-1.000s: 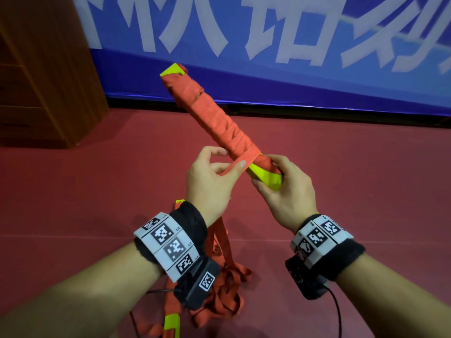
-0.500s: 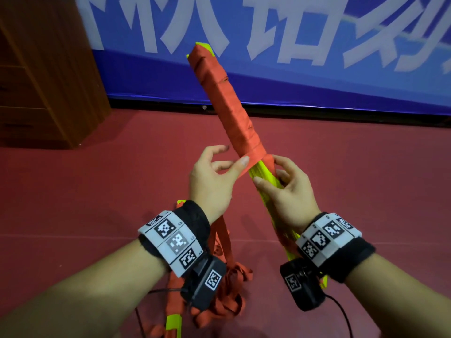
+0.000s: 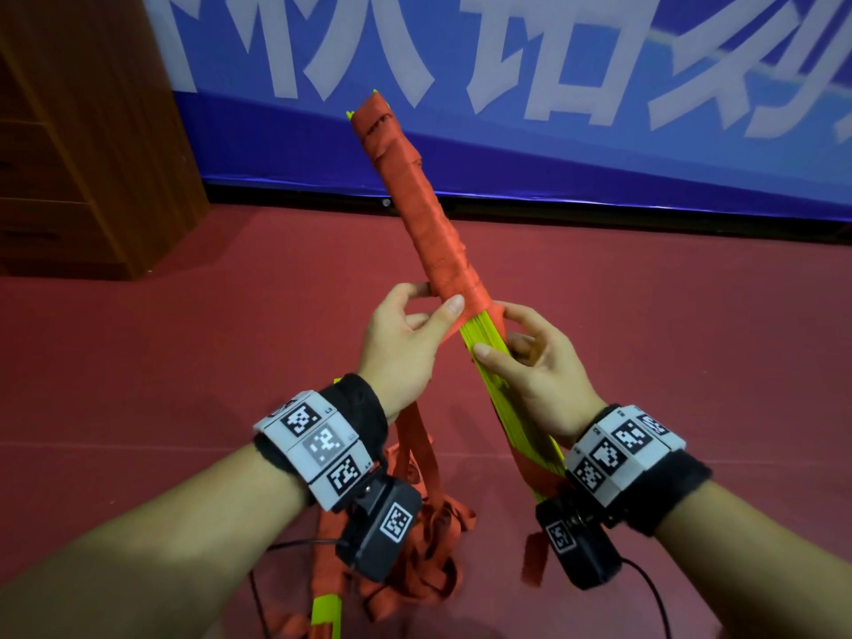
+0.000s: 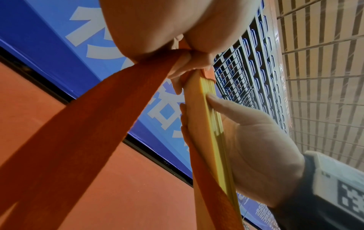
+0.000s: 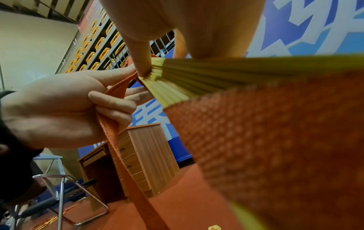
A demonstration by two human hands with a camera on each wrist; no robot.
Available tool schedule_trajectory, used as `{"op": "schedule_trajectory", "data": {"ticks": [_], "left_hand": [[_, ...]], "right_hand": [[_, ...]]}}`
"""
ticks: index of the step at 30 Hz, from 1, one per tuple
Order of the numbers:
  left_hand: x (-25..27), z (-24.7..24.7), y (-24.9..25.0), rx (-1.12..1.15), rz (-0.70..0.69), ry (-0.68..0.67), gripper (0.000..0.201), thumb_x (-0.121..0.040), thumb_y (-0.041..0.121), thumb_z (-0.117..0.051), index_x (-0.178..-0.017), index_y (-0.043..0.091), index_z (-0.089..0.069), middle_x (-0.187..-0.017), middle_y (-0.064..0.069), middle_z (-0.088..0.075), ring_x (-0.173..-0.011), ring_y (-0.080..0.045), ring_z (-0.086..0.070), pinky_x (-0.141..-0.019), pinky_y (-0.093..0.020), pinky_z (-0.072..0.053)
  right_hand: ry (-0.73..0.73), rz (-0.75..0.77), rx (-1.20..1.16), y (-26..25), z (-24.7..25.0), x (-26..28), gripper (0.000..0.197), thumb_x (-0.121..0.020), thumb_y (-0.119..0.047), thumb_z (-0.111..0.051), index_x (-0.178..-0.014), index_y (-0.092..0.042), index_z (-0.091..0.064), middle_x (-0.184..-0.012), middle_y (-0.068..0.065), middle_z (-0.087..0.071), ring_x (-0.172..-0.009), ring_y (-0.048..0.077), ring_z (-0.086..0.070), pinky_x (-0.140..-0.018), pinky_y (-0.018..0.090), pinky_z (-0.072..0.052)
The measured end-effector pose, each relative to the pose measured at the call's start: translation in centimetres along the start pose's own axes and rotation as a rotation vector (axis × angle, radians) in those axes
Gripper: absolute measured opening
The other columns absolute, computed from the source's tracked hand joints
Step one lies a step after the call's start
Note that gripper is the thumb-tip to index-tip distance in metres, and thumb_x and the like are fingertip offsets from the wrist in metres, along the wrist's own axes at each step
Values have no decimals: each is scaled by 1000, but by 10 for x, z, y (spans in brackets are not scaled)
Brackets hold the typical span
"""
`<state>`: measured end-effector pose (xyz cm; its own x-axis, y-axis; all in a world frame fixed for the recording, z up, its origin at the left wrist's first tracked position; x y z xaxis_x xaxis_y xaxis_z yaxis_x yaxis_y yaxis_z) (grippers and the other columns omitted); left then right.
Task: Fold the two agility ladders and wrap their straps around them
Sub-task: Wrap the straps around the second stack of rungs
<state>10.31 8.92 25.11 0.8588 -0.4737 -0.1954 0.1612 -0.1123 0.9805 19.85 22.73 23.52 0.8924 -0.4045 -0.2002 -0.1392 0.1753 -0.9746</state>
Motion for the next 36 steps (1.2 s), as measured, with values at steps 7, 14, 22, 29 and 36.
{"op": "schedule_trajectory", "data": {"ticks": [7, 14, 22, 29, 36], "left_hand": [[-8, 3, -1, 110, 117, 45, 33, -84, 34, -81, -113, 21, -73, -83, 2, -76, -46, 0, -48, -44, -17, -33], [2, -9, 1, 113, 81, 130, 33, -79, 22, -86, -108, 10, -76, -67, 10, -69, -48, 6, -55, -47, -8, -38], [0, -2, -6, -4, 101, 210, 37, -67, 44, -92, -92, 23, -75, -76, 9, -69, -68, -7, -59, -69, -29, -47], [-1, 0, -1, -49, 64, 183, 39, -76, 35, -89, -99, 13, -67, -57, -2, -61, -39, -8, -46, -44, -22, -39], [8, -4, 3, -107, 4, 81, 32, -92, 28, -74, -117, 13, -61, -83, 3, -76, -39, -8, -53, -43, -20, -43]], "right_hand": [[-48, 11, 39, -3, -2, 2, 37, -94, -12, -70, -123, -29, -55, -87, -2, -74, -79, 16, -67, -70, 28, -55], [-34, 27, 320, 8, -4, 0, 59, -82, -24, -85, -129, -25, -50, -97, -12, -71, -85, 7, -69, -86, 37, -57], [91, 81, 614, 5, -2, 5, 57, -82, -48, -78, -129, -29, -52, -103, -9, -68, -90, 7, -67, -84, 33, -56], [131, 145, 654, 4, 0, 5, 42, -94, -45, -66, -134, -33, -61, -97, -13, -73, -88, 4, -68, -77, 17, -51], [155, 150, 545, 10, 3, 2, 39, -101, -38, -58, -140, -31, -57, -107, -15, -71, -95, 2, -65, -84, 28, -49]]}}
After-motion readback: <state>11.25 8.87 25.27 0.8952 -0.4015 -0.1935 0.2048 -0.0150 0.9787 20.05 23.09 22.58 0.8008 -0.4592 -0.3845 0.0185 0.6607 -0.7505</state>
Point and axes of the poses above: each hand's wrist, its own x-axis away from the middle knuckle, its own z-axis out of the back of the hand, y = z × x, the point moved 2 cm from there along -x, towards the middle knuckle
